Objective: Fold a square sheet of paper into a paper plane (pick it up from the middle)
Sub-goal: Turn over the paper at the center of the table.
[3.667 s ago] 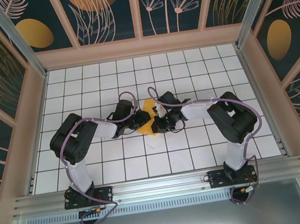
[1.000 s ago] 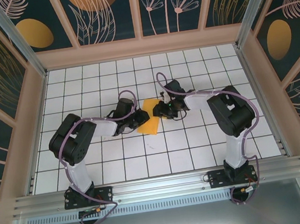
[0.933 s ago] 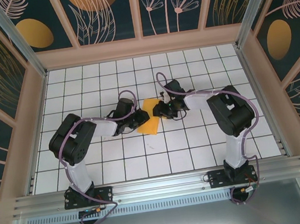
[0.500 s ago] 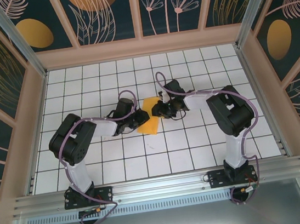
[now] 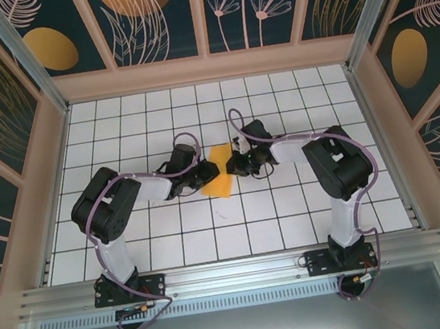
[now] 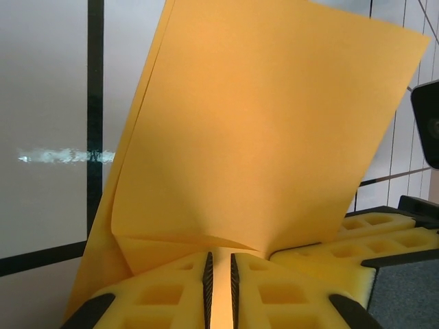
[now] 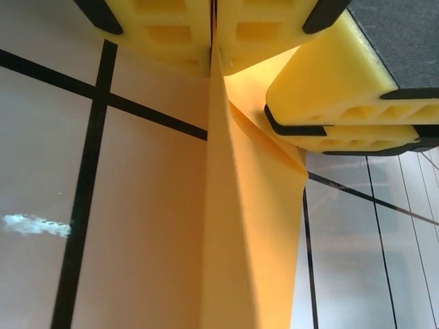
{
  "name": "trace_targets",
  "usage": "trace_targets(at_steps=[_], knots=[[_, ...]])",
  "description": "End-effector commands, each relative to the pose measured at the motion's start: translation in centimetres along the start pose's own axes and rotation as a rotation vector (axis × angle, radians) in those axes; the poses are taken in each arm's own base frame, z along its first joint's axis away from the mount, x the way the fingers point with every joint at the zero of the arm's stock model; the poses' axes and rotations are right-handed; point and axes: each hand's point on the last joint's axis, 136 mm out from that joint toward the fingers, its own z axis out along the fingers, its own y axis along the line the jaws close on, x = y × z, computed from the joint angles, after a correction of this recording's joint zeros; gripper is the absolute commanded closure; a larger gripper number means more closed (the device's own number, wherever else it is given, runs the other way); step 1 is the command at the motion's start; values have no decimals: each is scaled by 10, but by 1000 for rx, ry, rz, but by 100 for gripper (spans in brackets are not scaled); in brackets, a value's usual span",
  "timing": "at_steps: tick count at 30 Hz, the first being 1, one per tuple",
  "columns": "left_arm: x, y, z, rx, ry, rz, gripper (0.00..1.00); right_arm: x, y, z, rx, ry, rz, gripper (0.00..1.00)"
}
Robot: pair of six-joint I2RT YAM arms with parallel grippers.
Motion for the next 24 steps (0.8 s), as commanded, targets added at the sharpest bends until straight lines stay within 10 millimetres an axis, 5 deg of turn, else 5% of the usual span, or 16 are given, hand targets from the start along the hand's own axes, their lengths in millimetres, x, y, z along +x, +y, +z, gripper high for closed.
trace_targets(at_steps=[1, 6, 17, 20, 24], knots=[[-9, -20, -13, 52, -51, 2, 79, -1, 14, -11, -18, -23, -48, 92], [-31, -40, -51, 67, -194, 7, 74, -6, 9, -37, 103, -78, -93, 100], [-61, -26, -149, -29, -510, -34, 69, -10, -21, -180, 824, -288, -274, 100], [-64, -18, -165, -50, -566, -46, 69, 0, -23, -183, 953, -233, -329, 100], [-67, -9, -182, -69, -622, -75, 69, 19, -28, -151, 1041, -92, -390, 100]])
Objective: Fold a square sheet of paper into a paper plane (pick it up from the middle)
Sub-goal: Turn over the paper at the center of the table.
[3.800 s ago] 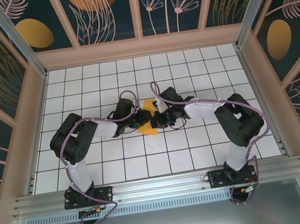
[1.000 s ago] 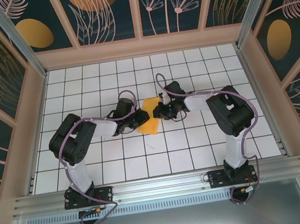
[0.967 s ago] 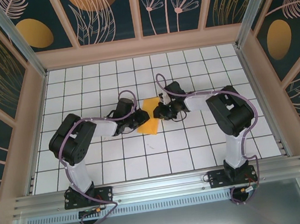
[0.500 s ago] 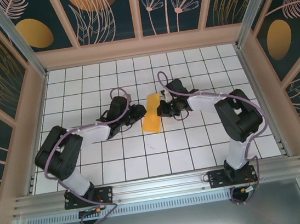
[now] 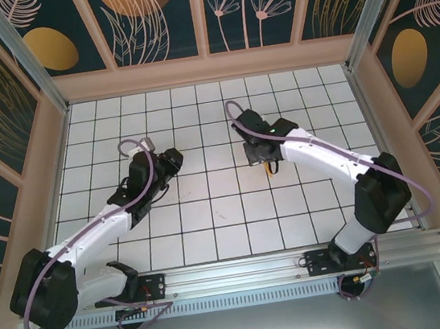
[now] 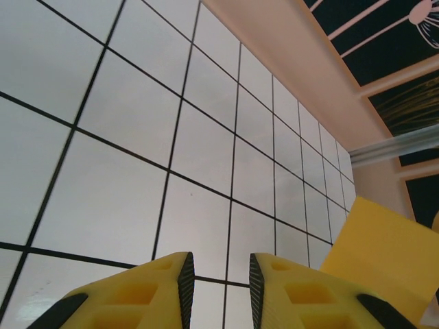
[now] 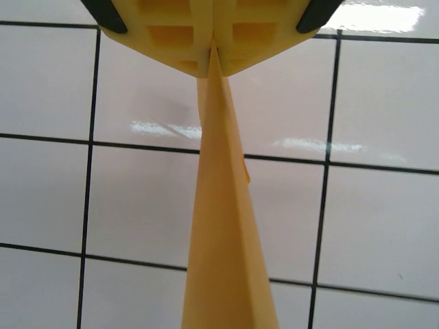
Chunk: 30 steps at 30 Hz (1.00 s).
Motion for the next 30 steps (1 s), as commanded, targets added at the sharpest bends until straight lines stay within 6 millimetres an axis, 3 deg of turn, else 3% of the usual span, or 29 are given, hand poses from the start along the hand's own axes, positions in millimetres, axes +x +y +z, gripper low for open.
trace_targets(at_steps=[1, 6, 11, 14, 17, 18, 20, 23, 27, 30], knots=[[-11, 22, -11, -79, -66, -26, 69, 41, -1, 19, 181, 160, -173, 100], [-23, 32, -30, -112, -130, -44, 69, 64, 59, 41, 151, 220, -283, 95], [-35, 38, -49, -127, -194, -50, 69, 75, 119, 44, -15, 241, -249, 83], [-35, 39, -53, -120, -198, -50, 69, 81, 139, 45, -113, 262, -210, 77], [-26, 33, -48, -74, -153, -34, 68, 79, 155, 33, -280, 277, -144, 63], [-23, 29, -44, -54, -130, -22, 69, 73, 156, 26, -321, 260, -120, 57], [-15, 17, -37, -2, -76, 11, 69, 54, 151, 3, -378, 164, -66, 56], [2, -2, -20, 66, 41, 43, 71, 30, 127, -27, -557, 78, 72, 55], [53, -26, 10, 144, 271, 78, 76, 36, 63, -17, -606, 47, 264, 55], [103, -41, 28, 187, 428, 100, 79, 50, 43, -5, -693, 63, 344, 55]])
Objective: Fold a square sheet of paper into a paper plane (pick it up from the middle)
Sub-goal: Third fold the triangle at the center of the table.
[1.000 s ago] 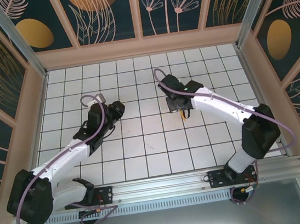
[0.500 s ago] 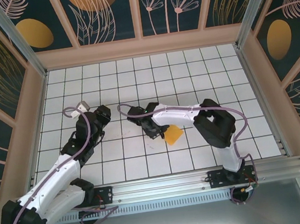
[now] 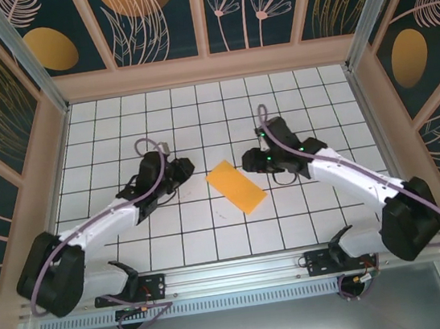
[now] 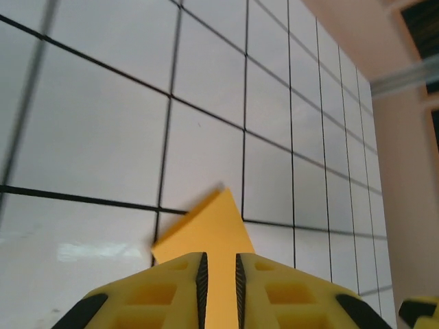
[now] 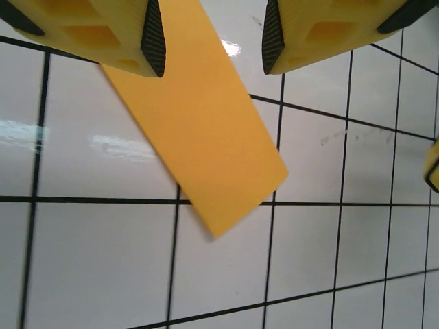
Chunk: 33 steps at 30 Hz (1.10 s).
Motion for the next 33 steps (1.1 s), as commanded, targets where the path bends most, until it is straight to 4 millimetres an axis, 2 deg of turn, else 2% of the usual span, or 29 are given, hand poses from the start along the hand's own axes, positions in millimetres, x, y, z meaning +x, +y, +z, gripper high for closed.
trace_targets(at_steps=[1, 3, 6, 12, 17, 21, 27, 30, 33], knots=[[44, -45, 25, 170, 196, 52, 80, 28, -16, 16, -128, 101, 92, 55], [67, -42, 43, 159, 285, 31, 85, 30, -25, 21, -155, 108, 116, 55], [90, -39, 56, 141, 348, 34, 86, 30, -29, 30, -196, 123, 114, 55], [113, -12, 75, 64, 402, 2, 86, 36, -48, 53, -154, 180, 92, 55], [122, 2, 84, 34, 425, -3, 86, 43, -61, 64, -121, 221, 99, 56], [126, 9, 86, 19, 428, -11, 86, 56, -62, 60, -131, 245, 98, 56], [127, 11, 86, 14, 436, -3, 86, 77, -63, 56, -160, 295, 119, 56], [127, 12, 86, 9, 435, 2, 86, 81, -60, 54, -176, 307, 120, 56], [126, 10, 85, 13, 432, 7, 85, 74, -52, 49, -209, 284, 135, 56]])
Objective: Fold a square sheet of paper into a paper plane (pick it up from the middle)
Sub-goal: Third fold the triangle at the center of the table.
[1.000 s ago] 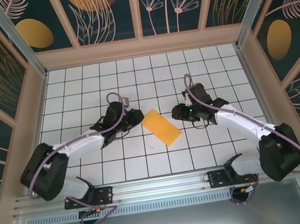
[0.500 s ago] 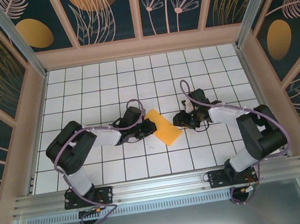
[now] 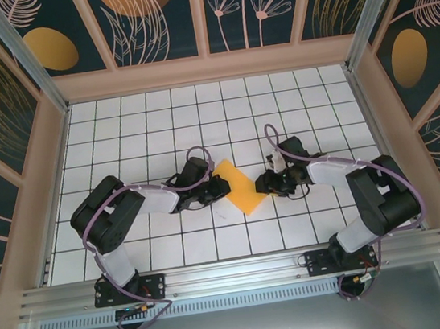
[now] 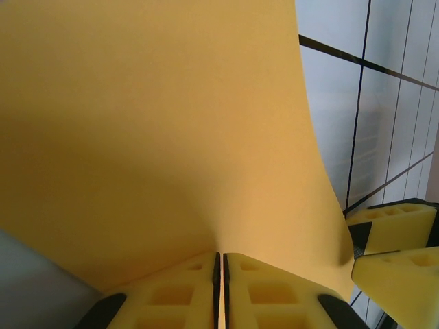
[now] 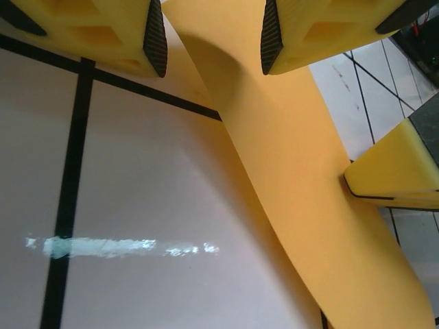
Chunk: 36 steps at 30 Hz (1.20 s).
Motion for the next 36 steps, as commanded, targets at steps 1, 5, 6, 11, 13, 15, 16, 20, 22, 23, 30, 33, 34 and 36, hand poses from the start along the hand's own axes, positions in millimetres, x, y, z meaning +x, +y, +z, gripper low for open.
trace_targets(at_steps=[1, 5, 6, 11, 13, 15, 16, 20, 22, 23, 30, 33, 34, 36], knots=[[1, -6, 2, 10, 6, 19, 85, -1, 18, -10, -80, -22, -20, 56], [-4, -17, -2, 30, -5, 23, 80, -7, 35, -21, -128, -51, -27, 57], [-6, -23, -3, 46, -8, 23, 80, -8, 37, -23, -136, -57, -27, 57], [-15, -48, -12, 103, -32, 20, 76, -8, 47, -26, -164, -68, -22, 57], [-18, -56, -16, 122, -43, 12, 74, -8, 51, -29, -176, -79, -23, 57], [-19, -61, -19, 135, -51, -3, 68, -9, 59, -32, -207, -83, -29, 57], [-19, -62, -19, 138, -54, -13, 67, -9, 61, -33, -215, -85, -29, 57], [-14, -68, -19, 183, -44, -72, 61, -5, 73, -33, -279, -68, -35, 56], [-12, -73, -20, 225, -46, -103, 57, -5, 72, -32, -271, -71, -36, 55], [-11, -75, -20, 245, -45, -119, 57, -4, 71, -31, -272, -69, -31, 55], [-2, -80, -16, 322, -19, -199, 49, -2, 78, -32, -338, -74, -11, 56], [2, -80, -12, 340, -10, -226, 47, -1, 80, -32, -350, -74, -3, 56], [4, -82, -11, 345, -5, -227, 47, -1, 79, -33, -347, -76, -2, 56], [5, -84, -9, 351, 3, -232, 46, 1, 78, -35, -347, -80, 4, 56]])
